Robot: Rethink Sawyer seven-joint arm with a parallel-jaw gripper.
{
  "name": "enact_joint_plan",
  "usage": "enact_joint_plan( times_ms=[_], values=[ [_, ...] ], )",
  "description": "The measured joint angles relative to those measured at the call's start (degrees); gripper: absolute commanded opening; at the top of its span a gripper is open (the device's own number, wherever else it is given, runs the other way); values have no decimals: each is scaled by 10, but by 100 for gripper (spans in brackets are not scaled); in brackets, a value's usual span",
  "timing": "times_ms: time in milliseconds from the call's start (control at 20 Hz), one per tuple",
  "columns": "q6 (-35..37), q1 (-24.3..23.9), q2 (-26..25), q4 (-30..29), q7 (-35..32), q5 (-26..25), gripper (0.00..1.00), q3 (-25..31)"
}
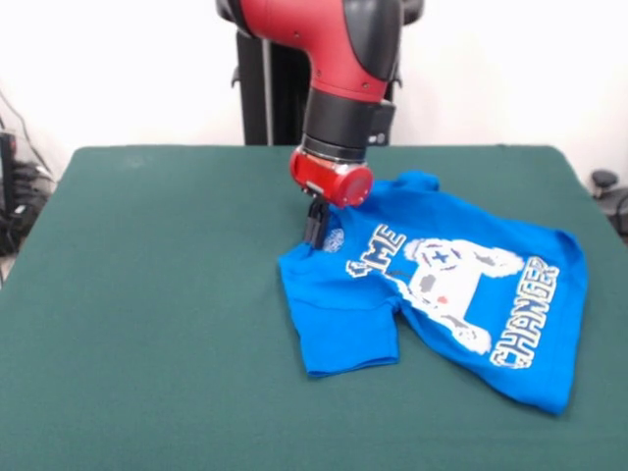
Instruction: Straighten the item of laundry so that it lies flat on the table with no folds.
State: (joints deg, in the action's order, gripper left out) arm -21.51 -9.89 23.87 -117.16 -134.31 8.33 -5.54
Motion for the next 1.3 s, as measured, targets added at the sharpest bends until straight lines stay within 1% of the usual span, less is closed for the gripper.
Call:
enact_joint_plan(
  times_ms=[550, 800, 1050, 1300],
  values=[
    [-8, -5, -2, -1, 0, -12, 0, 0],
    [-10, -23, -2, -3, 0, -34, 0, 0],
    [-12, -36, -2, -5, 0, -44, 0, 0],
    [-17, -38, -2, -8, 0, -47, 0, 0]
  ],
)
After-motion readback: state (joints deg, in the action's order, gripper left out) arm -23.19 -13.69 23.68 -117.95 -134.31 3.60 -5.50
